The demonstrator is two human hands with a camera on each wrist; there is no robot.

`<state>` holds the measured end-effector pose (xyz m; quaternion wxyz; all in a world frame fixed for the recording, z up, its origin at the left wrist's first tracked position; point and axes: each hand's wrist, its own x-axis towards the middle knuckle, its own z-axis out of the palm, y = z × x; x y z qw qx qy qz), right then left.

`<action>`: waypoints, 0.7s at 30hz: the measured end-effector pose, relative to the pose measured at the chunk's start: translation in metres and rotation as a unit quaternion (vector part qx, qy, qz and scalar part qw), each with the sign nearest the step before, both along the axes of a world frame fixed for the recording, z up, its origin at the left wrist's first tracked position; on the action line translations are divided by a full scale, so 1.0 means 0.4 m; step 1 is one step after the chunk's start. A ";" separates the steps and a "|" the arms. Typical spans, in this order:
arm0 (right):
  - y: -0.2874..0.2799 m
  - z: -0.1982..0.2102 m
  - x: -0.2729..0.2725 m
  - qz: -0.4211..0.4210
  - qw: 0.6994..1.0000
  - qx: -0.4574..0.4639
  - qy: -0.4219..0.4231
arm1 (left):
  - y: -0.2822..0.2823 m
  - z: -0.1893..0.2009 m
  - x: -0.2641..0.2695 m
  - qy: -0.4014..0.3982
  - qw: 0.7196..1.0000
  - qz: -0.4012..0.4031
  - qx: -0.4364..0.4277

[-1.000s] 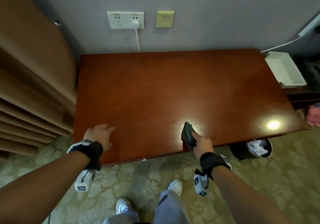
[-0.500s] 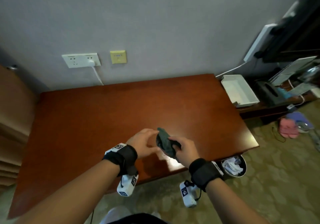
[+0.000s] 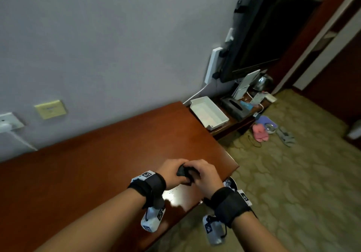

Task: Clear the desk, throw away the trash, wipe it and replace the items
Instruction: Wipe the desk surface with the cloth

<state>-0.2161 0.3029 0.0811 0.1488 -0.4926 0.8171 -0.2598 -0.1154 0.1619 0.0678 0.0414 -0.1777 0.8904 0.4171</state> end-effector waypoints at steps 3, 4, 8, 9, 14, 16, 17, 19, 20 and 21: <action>0.047 0.010 -0.072 -0.060 0.998 -0.027 0.024 | 0.029 0.011 -0.102 0.013 0.999 -0.016 -0.032; 0.063 0.014 -0.097 -0.076 0.996 -0.023 0.029 | 0.039 0.013 -0.136 0.015 0.999 -0.023 -0.045; 0.122 0.015 -0.210 -0.120 0.992 0.004 0.027 | 0.074 0.006 -0.276 0.022 0.996 -0.049 -0.073; 0.135 0.016 -0.242 -0.127 0.992 0.004 0.023 | 0.084 0.004 -0.314 0.026 0.995 -0.052 -0.079; 0.188 0.004 -0.436 -0.130 0.992 0.001 0.000 | 0.149 -0.017 -0.503 0.030 0.994 -0.028 -0.097; 0.203 -0.009 -0.527 -0.112 0.994 0.012 -0.004 | 0.172 -0.033 -0.576 0.026 0.996 -0.005 -0.091; 0.210 -0.015 -0.573 -0.098 0.995 0.016 -0.006 | 0.185 -0.037 -0.612 0.021 0.996 0.007 -0.085; 0.219 -0.025 -0.662 -0.072 0.997 0.022 -0.003 | 0.211 -0.039 -0.680 0.015 0.996 0.038 -0.078; 0.223 -0.029 -0.705 -0.060 0.998 0.022 -0.007 | 0.222 -0.040 -0.711 0.014 0.996 0.056 -0.072; 0.225 -0.030 -0.744 -0.048 0.998 0.021 -0.016 | 0.232 -0.039 -0.738 0.015 0.995 0.073 -0.063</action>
